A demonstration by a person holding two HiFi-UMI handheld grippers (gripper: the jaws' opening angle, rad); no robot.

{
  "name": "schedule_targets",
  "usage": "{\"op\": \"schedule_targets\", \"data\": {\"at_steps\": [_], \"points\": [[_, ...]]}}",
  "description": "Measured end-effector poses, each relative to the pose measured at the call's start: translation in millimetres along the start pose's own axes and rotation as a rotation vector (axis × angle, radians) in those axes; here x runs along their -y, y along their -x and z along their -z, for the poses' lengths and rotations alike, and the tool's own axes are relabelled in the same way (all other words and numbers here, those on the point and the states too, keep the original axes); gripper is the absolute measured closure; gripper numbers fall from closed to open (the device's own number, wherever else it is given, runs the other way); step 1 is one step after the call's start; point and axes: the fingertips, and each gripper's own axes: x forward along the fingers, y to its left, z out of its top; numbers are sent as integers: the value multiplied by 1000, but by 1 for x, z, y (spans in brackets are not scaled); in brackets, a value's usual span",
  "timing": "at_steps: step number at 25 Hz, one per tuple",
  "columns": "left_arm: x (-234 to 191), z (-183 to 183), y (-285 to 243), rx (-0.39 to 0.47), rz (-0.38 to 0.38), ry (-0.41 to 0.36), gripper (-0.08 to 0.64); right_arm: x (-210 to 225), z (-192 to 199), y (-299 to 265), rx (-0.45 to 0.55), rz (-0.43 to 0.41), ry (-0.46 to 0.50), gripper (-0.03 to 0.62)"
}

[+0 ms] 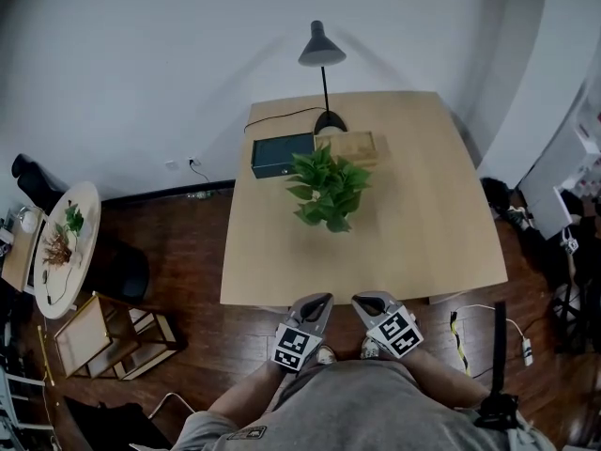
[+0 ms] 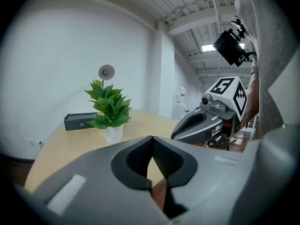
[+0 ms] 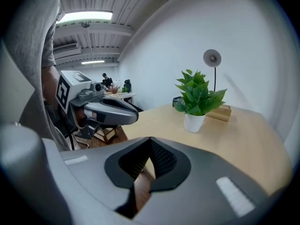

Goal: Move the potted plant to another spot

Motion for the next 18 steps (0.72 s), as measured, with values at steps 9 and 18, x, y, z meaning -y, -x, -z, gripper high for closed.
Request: {"op": "schedule_targets", "data": {"at_steps": [9, 18], "points": [[-5, 0, -4, -1, -2, -3, 560, 4, -4, 1, 6, 10, 8, 588], [-6, 1, -1, -4, 4, -7, 560, 0, -7, 2, 3, 5, 29, 588]]}}
